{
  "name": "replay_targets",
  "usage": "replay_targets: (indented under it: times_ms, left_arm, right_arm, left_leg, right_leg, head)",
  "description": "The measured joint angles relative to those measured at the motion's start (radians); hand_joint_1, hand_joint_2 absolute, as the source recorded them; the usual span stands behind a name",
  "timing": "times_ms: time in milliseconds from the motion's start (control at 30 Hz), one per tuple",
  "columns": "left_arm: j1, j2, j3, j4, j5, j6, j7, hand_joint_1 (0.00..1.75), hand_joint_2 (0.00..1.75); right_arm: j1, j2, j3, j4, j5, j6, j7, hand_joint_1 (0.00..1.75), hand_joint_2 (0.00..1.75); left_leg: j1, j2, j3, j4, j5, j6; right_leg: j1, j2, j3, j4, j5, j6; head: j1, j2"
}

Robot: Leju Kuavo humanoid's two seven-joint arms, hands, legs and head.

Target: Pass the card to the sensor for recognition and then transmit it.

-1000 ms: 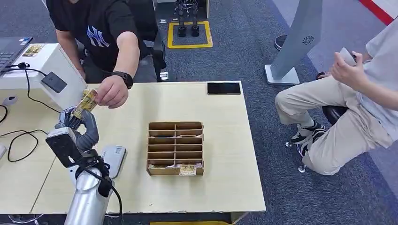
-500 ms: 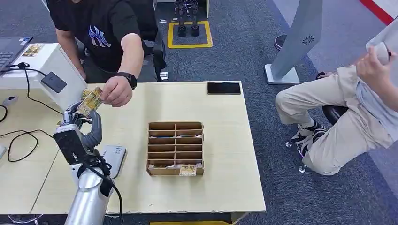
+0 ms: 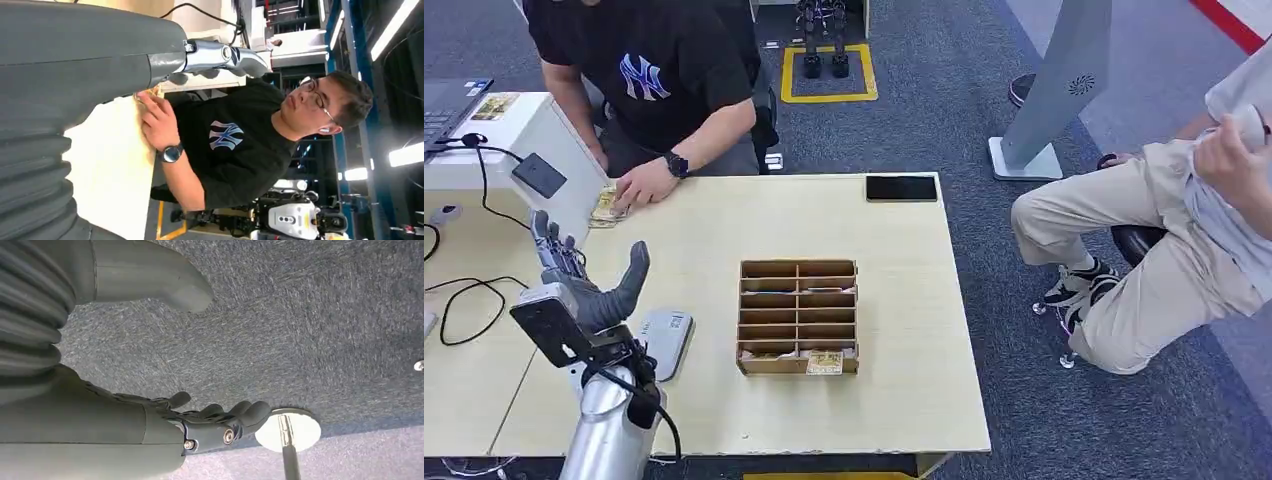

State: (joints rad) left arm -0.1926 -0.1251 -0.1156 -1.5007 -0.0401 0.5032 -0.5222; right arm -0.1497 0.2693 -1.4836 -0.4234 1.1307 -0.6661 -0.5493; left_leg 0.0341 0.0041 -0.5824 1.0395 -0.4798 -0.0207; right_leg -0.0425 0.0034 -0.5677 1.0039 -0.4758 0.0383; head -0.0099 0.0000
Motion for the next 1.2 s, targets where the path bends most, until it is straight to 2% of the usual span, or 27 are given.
replay_targets:
  times_ms: [100, 267, 367, 567, 900, 933, 1033, 1200]
  left_arm:
    - [0.005, 0.000, 0.000, -0.008, 0.011, -0.007, -0.004, 0.00, 0.00]
    - [0.049, 0.000, -0.009, -0.074, 0.078, -0.106, -0.039, 0.00, 0.00]
    - [0.086, 0.003, -0.026, -0.136, 0.087, -0.144, -0.060, 0.00, 0.00]
    - [0.137, 0.009, -0.047, -0.219, 0.086, -0.158, -0.077, 0.00, 0.00]
    - [0.189, 0.010, -0.049, -0.265, 0.134, -0.180, -0.090, 0.00, 0.00]
    - [0.192, 0.010, -0.049, -0.267, 0.134, -0.180, -0.090, 0.00, 1.75]
    - [0.194, 0.010, -0.050, -0.273, 0.142, -0.190, -0.092, 0.00, 1.75]
    - [0.241, 0.013, -0.066, -0.299, 0.171, -0.315, -0.108, 0.00, 1.75]
  right_arm:
    - [0.000, 0.000, 0.000, 0.000, 0.000, 0.000, 0.000, 0.00, 1.75]
    - [0.001, 0.000, 0.000, 0.000, -0.021, 0.000, -0.013, 0.00, 1.75]
    - [0.003, 0.000, -0.001, 0.001, -0.036, 0.000, -0.021, 0.00, 1.75]
    - [0.005, 0.000, -0.005, 0.002, -0.038, 0.000, -0.027, 0.00, 1.75]
    - [0.007, 0.000, -0.017, 0.002, -0.052, 0.000, -0.027, 0.00, 1.75]
    - [0.007, 0.000, -0.018, 0.002, -0.052, 0.000, -0.027, 0.00, 1.75]
    - [0.006, 0.000, -0.021, 0.002, -0.053, 0.000, -0.027, 0.00, 1.75]
    - [0.008, 0.000, -0.027, 0.002, -0.072, 0.000, -0.031, 0.00, 1.75]
  left_leg:
    - [0.000, 0.000, 0.000, 0.000, 0.000, 0.000]
    - [0.000, 0.000, 0.000, 0.000, 0.000, 0.000]
    - [0.000, 0.000, 0.000, 0.000, 0.000, 0.000]
    - [0.000, 0.000, 0.000, 0.000, -0.001, 0.000]
    - [0.000, 0.000, 0.000, 0.000, -0.001, 0.000]
    - [0.000, 0.000, 0.000, 0.000, -0.001, 0.000]
    - [0.000, 0.000, 0.000, 0.000, -0.001, 0.000]
    - [0.000, 0.000, 0.000, 0.000, -0.001, 0.000]
  right_leg:
    - [0.000, 0.000, 0.000, 0.000, 0.000, 0.000]
    - [0.000, 0.000, 0.000, 0.000, 0.000, 0.000]
    - [0.000, 0.000, 0.000, 0.000, 0.000, 0.000]
    - [0.000, 0.000, 0.000, 0.000, 0.000, 0.000]
    - [0.000, 0.000, 0.000, 0.000, 0.000, 0.000]
    - [0.000, 0.000, 0.000, 0.000, 0.000, 0.000]
    - [0.000, 0.000, 0.000, 0.000, 0.000, 0.000]
    - [0.000, 0.000, 0.000, 0.000, 0.000, 0.000]
  head:
    - [0.000, 0.000]
    - [0.000, 0.000]
    - [0.000, 0.000]
    - [0.000, 0.000]
    - [0.000, 0.000]
    - [0.000, 0.000]
    - [0.000, 0.000]
    - [0.000, 0.000]
